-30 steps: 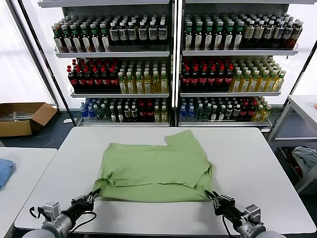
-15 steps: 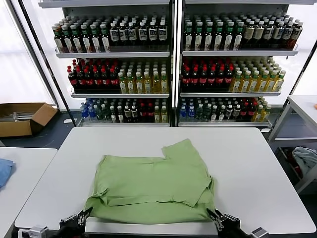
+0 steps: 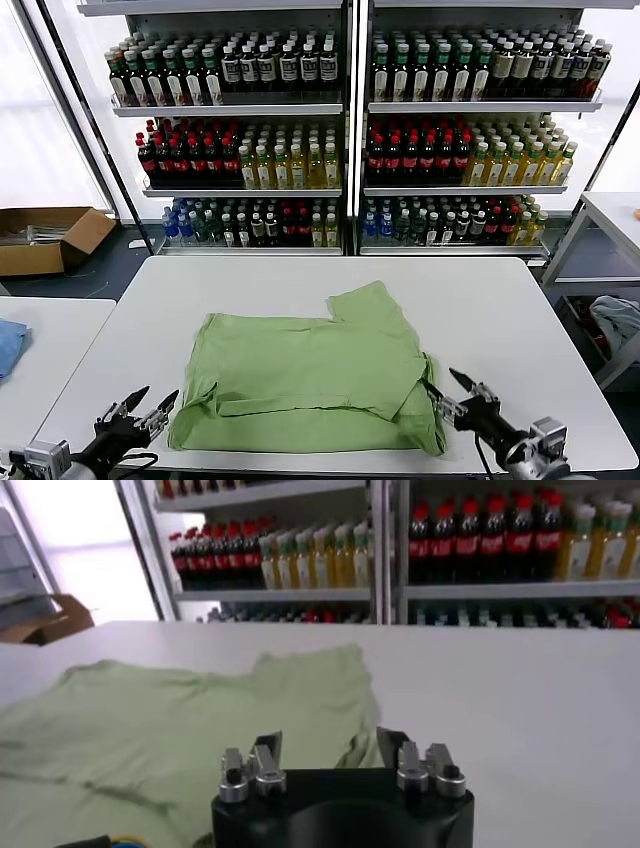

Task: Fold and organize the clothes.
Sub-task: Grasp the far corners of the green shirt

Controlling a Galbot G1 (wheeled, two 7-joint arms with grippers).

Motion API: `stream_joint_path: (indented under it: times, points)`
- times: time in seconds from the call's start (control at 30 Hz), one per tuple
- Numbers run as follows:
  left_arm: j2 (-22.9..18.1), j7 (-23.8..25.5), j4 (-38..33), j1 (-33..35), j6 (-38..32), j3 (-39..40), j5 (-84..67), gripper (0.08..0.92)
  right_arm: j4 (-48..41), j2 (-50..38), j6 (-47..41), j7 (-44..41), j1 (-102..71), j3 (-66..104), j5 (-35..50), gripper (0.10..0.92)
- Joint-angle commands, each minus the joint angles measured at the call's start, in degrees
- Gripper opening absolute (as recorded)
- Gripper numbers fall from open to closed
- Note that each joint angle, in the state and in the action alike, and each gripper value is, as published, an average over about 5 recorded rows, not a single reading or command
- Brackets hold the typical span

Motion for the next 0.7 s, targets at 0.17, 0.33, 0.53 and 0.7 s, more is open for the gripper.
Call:
stream_joint_path:
  times: [0.17,0.33,0.53,0.7]
  points:
    - [10.11,2.56,13.09,-15.47,-0.9,3.74,-7.24,0.769,-21.51,0.53,-10.35,-6.2,34.44,-11.82,-0.06,0.821]
    - [14.36,3.77,21.09,-24.23,-1.34,10.44,-8.9,0.82,-30.22,3.93,-10.25,-9.75,42.51,-18.66,-5.5,0.823]
    - [17.74,4.26,29.63,-34.25,-2.33,19.55,-9.22,0.823,-38.5,8.17,-10.46,-10.1,48.28,-22.73,-10.08,0.823]
    - [16.67,5.03,37.34,-41.55,-3.55,25.98,-9.02,0.823,-44.79,10.88,-10.45,-10.26,51.8,-24.71,-12.86,0.823]
